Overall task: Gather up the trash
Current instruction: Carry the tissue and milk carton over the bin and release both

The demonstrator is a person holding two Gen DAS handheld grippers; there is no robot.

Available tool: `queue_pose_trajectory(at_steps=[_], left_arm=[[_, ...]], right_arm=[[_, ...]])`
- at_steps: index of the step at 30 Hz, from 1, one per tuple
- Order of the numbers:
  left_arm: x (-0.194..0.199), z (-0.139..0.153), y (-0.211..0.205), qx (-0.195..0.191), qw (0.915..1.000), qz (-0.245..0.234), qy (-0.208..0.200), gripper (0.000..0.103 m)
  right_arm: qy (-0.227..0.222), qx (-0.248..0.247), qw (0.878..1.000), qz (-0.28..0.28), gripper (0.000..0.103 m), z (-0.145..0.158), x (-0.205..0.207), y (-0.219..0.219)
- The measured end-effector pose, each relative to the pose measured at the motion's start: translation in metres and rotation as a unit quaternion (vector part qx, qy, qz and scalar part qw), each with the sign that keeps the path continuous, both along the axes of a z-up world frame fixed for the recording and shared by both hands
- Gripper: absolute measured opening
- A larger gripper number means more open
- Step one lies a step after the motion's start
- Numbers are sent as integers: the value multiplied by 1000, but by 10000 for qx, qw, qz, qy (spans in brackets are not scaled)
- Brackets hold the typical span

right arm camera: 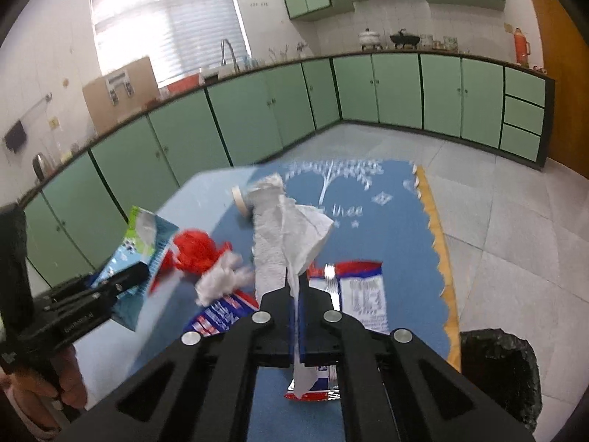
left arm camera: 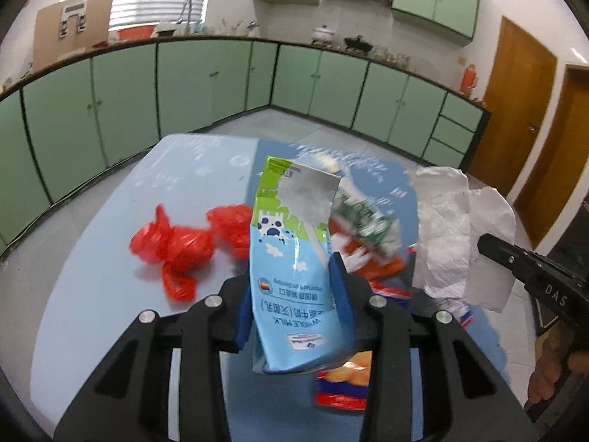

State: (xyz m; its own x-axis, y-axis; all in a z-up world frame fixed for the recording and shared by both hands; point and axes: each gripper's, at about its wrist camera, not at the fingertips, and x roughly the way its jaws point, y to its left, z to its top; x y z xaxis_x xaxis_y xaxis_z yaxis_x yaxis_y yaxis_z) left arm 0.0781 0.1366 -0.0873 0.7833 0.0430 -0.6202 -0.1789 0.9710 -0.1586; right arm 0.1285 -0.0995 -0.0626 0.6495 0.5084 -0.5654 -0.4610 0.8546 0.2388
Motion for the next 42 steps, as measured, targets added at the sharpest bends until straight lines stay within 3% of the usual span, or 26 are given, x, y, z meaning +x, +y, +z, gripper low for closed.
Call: queue_pose_trajectory(at_steps=[9, 16, 22, 29, 42], left_arm=[[8, 28, -62, -98, 9961, -799, -349, 36], [27, 28, -129, -214, 9865, -1570, -412, 36], [42, 16, -191, -327, 9728, -2272, -305, 36], [57, -11, -271, -243, 9508, -3089, -69, 36], [79, -84, -328, -74, 9245, -3702, 899, 37]], right_arm=[[-392, 202, 9971, -615, 1, 38, -24, -68], [-361, 71, 9865, -1597, 1, 36, -41, -145], [-102, -128, 9725, -2324, 1, 15, -54, -203], [431, -212, 9543, -2951, 1, -28, -66, -256], [1246, -163, 9344, -3332, 1, -100, -66, -301]])
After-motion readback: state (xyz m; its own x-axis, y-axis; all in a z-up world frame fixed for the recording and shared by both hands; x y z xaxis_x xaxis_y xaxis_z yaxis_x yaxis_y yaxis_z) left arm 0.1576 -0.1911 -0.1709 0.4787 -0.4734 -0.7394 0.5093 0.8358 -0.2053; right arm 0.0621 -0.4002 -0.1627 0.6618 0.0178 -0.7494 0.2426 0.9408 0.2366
